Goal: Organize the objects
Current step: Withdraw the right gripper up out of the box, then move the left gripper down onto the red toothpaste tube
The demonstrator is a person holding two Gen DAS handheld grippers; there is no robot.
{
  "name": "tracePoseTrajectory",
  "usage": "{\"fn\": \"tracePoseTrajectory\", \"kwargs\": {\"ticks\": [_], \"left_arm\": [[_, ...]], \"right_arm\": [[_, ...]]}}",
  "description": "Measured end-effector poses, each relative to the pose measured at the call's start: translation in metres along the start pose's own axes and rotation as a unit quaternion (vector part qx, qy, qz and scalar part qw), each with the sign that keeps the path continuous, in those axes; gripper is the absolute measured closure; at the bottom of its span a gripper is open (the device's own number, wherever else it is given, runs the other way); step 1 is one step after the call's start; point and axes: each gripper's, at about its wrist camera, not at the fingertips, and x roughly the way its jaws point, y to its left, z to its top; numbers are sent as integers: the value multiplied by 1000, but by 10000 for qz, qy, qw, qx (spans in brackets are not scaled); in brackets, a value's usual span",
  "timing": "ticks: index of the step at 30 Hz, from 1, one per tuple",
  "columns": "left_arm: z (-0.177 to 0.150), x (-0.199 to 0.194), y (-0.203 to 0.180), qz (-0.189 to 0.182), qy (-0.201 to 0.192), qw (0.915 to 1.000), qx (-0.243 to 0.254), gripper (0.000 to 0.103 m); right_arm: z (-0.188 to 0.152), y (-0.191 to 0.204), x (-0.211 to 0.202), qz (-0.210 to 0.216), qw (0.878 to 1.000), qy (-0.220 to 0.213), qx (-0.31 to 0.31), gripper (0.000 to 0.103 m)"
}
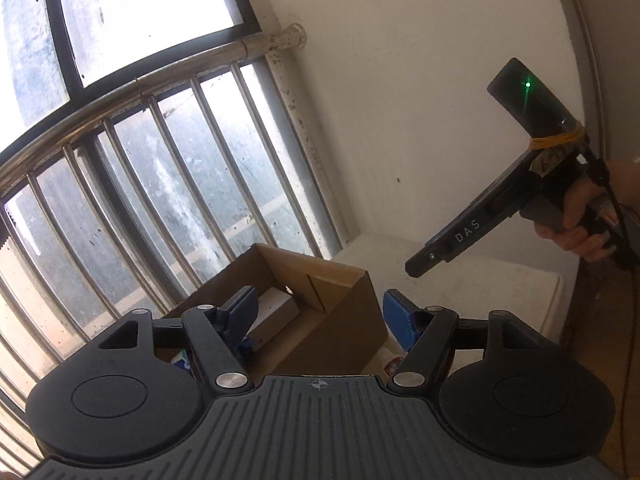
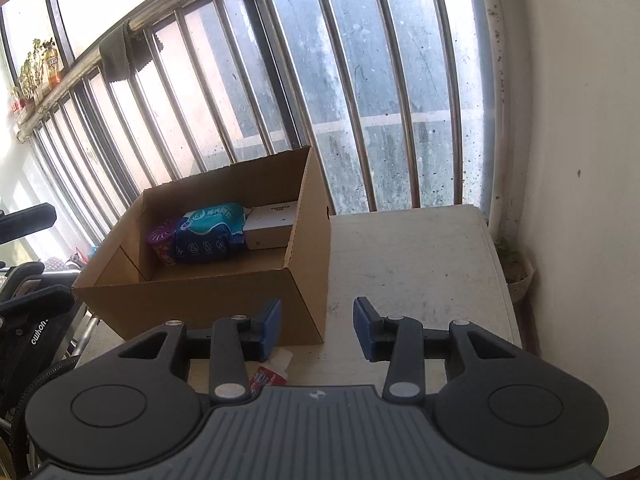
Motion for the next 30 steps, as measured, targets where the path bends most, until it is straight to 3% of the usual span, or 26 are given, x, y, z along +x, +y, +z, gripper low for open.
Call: {"fn": "tracePoseTrajectory", "kwargs": {"ticks": [3,8,11,15,17,20,22,25,27,30], "left_arm": [[-23,17,-19,-380,311,9987,-157,34],[-55,77,-51,-626,927,9923,-531,34],[-68,110,-58,-542,1166,9862,-1047,34],[-76,137,-50,-216,1269,9740,-1866,34],[-81,146,-46,-322,1303,9675,-2142,37],[-85,155,-49,-498,1462,9625,-2228,50],[-84,155,-55,-410,1408,9687,-2003,53],[-86,154,-56,-320,1375,9706,-1948,60],[-88,152,-50,-274,1389,9680,-2073,73],[-93,149,-38,-319,1424,9626,-2284,75]], "right_arm": [[-12,-2,8,120,9996,205,150,60],[-32,-11,24,343,9963,347,715,60],[-40,-12,38,437,9928,508,995,60],[-50,-8,42,438,9932,558,929,60],[-53,-9,40,483,9932,503,936,60],[-57,-12,41,506,9926,532,966,60],[-60,-13,43,501,9927,574,930,60],[-63,-15,44,515,9927,594,919,60],[-65,-16,44,519,9924,633,915,60],[-67,-14,45,517,9926,669,868,60]]}}
